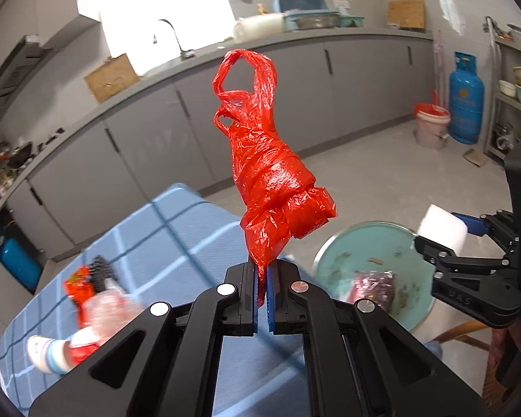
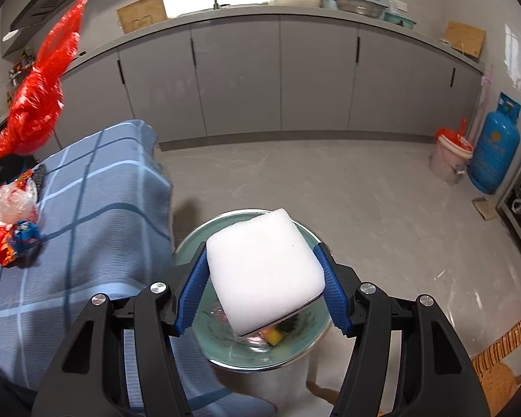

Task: Collect trash
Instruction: 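Carry the red bag and white sponge over the teal bucket and open both grippers, then move both grippers back over the table toward the paper cup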

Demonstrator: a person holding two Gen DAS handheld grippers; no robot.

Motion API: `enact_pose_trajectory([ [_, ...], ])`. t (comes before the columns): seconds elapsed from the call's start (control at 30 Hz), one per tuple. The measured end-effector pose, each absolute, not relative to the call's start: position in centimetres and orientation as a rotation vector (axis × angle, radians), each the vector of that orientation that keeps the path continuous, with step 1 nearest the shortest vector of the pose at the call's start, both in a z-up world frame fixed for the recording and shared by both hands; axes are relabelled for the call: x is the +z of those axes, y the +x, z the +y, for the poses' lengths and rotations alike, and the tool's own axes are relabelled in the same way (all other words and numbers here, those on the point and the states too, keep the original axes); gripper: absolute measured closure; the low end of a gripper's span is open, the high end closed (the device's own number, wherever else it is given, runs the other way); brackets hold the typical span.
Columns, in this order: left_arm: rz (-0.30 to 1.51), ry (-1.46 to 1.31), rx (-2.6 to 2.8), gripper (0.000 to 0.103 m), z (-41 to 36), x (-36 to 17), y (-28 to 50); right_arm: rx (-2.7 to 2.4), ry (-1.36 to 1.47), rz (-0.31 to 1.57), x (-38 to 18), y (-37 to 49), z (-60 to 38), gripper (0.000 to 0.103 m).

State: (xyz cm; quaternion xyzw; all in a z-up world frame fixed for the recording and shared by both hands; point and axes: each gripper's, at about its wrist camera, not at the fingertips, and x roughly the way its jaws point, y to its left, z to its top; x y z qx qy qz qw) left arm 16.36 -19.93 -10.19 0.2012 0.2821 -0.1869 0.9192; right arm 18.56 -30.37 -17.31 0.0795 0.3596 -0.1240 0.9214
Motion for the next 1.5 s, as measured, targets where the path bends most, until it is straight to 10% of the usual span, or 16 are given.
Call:
enact_pose_trajectory([
  [0.77,0.756,0.449,-0.537,0.096,-27.0,-17.9,19.2,-0.275,0.211,0.787,-21.7,21.1,-34.4,0.038],
  [1.0,0.774,0.481,-0.518,0.043,-26.8,-19.1,19.2,-0.293,0.233,0.794,-22.8,21.1,-35.0,0.024],
  [1.5,0.697,0.442,-0.408,0.023,-23.3,-15.8,18.6,-0.285,0.236,0.769,-21.3,19.6,-33.1,0.018],
])
